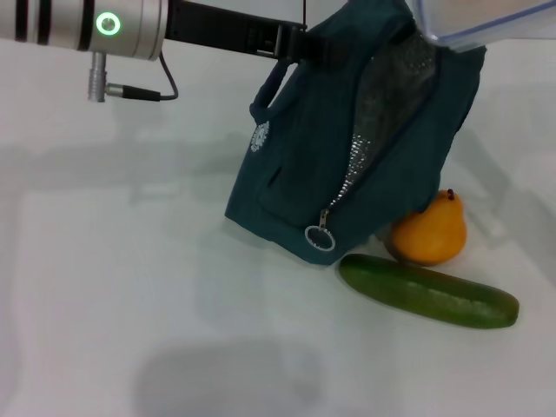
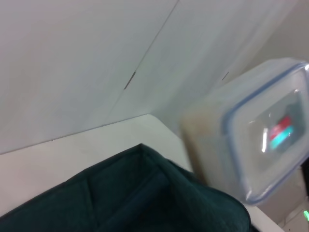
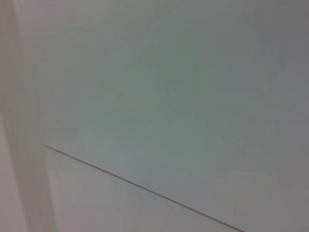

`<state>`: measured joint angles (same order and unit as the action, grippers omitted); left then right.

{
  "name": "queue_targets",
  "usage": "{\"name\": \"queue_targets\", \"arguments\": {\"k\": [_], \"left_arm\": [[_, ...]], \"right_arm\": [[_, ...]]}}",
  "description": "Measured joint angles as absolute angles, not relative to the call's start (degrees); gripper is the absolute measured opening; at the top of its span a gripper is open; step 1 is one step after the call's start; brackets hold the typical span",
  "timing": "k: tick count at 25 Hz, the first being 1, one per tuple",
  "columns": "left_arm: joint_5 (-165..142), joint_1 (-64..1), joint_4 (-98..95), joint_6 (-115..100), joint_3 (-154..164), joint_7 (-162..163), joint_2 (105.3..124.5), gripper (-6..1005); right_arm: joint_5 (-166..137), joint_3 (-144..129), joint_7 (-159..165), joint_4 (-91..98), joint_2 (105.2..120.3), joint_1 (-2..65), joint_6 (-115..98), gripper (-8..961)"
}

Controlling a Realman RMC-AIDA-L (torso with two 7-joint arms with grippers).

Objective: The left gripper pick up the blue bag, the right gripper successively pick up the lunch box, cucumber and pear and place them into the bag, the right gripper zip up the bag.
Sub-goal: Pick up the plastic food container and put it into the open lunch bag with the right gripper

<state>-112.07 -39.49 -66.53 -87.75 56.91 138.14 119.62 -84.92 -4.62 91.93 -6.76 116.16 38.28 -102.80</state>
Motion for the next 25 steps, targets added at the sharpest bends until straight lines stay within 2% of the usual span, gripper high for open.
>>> {"name": "queue_targets", "arguments": {"k": [15, 25], "left_arm": [[-111.2, -40.0, -64.6, -86.0, 56.9, 138.2, 119.59, 67], [-110.5, -39.9, -64.3, -85.2, 56.6, 137.8, 119.52, 67]], "right_arm": [[-89.7, -6.1, 88.3, -9.9, 116.19, 41.0, -93.2, 115], [-93.9, -6.7, 87.2, -12.5, 116.19, 40.4, -90.9, 116]]}}
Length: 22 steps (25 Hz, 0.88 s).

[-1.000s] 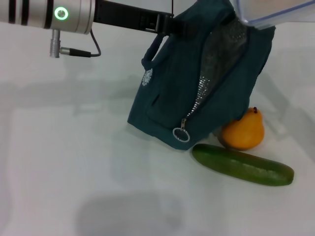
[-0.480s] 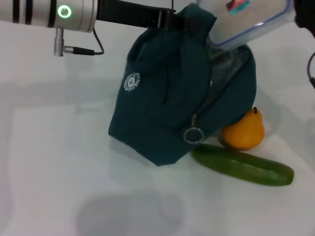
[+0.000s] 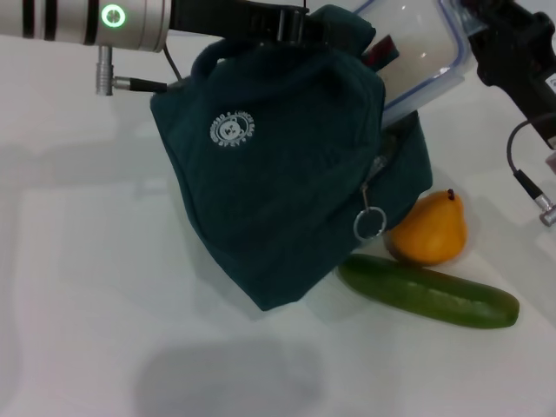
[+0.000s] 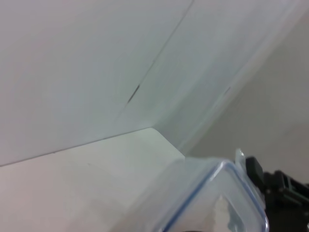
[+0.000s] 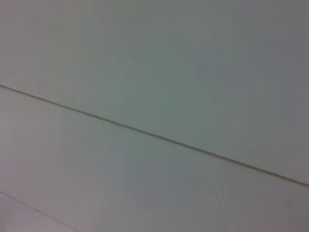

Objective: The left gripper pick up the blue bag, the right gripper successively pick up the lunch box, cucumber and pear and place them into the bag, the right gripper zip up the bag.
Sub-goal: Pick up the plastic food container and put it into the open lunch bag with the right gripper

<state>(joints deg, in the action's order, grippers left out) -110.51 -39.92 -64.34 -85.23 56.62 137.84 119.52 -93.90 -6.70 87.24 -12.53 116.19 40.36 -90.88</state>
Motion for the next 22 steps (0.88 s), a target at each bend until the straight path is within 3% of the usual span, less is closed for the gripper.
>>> {"name": "queue_targets", "arguments": {"k": [22], "left_arm": [[-108.2, -39.4, -64.3, -83.0, 56.7, 136.4, 119.43, 67]], "right_arm": [[-96.2, -6.0, 87.3, -12.6, 116.19, 38.7, -87.9, 121]]}}
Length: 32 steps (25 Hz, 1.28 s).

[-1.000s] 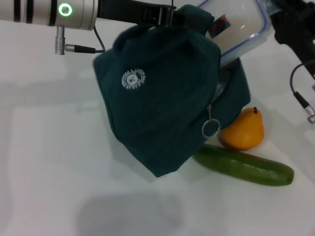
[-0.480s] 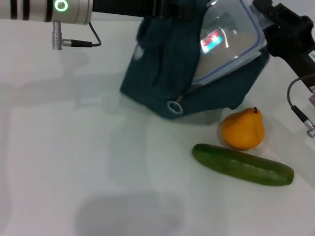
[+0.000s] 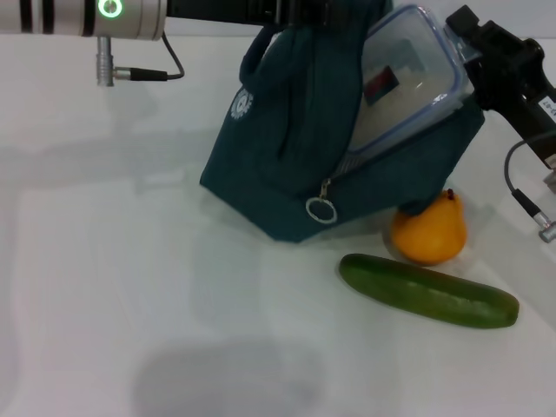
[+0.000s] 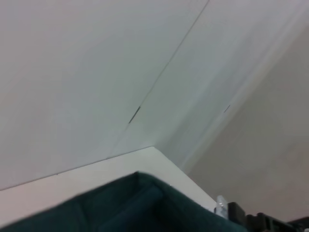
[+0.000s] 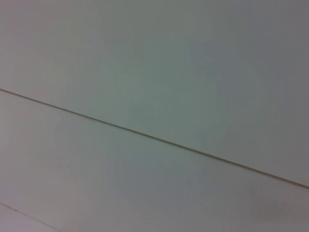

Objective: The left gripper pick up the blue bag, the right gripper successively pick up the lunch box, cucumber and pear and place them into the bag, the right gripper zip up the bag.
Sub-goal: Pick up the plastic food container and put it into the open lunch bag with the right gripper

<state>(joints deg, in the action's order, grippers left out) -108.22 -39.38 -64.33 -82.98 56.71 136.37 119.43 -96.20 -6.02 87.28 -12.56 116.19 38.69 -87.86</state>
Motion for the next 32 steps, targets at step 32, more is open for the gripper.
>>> {"name": "queue_targets", "arguments": {"k": [32], "left_arm": [[-106.3, -38.9, -62.8, -83.5, 56.6, 135.5, 119.15, 67]], "right_arm": [[-104.9, -6.4, 87.5, -12.0, 116.2, 43.7, -85.8, 127]]}}
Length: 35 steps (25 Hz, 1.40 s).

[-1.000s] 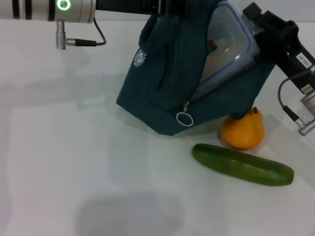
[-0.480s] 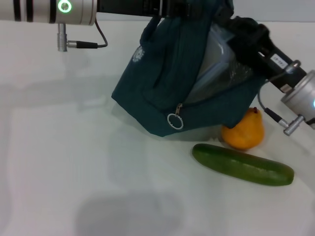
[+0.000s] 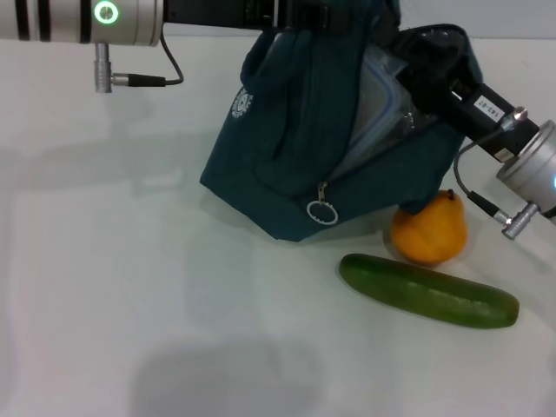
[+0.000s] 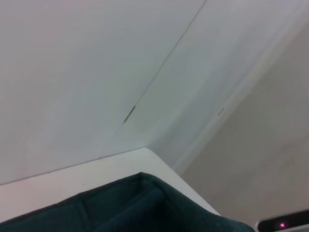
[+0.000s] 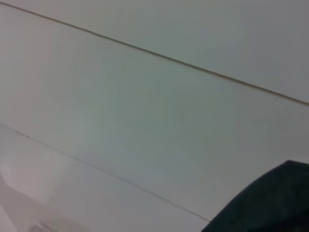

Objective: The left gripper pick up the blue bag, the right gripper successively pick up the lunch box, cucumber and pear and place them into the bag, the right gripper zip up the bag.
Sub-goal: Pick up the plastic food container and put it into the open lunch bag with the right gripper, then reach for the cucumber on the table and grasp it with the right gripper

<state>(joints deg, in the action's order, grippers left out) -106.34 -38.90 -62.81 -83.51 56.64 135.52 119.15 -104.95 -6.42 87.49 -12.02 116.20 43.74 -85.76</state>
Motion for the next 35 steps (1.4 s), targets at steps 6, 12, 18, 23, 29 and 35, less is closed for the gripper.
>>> {"name": "queue_targets", "arguments": {"k": [6, 12, 18, 23, 29, 35], "left_arm": [[-106.5, -38.9, -62.8, -83.5, 56.6, 135.5, 119.06, 67], [-106.6, -38.7, -63.0, -83.5, 56.6, 135.8, 118.78, 67], [-106.6, -38.6, -63.0, -83.4, 56.5, 135.9, 118.5, 67], [-106.7, -38.5, -62.9, -83.1, 56.4, 136.0, 118.45, 67], [-107.0, -38.3, -62.8, -82.8, 55.9, 136.0, 118.46, 67], [-107.7, -37.7, -62.1, -82.7, 53.6, 135.8, 118.47, 67]], "right_arm": [[-106.4, -6.3, 87.8, -10.9, 116.05, 42.5, -85.7, 169], [-106.4, -6.2, 87.9, -10.3, 115.95, 40.5, -86.9, 358], [-107.0, -6.4, 87.2, -8.7, 116.08, 38.8, -91.2, 544], [-109.6, -7.0, 83.4, -4.5, 115.93, 37.5, -97.1, 561], [-109.7, -7.9, 78.0, 5.9, 115.69, 33.1, -104.1, 533], [-109.9, -9.9, 65.5, 16.4, 115.4, 27.1, -109.4, 469]]}}
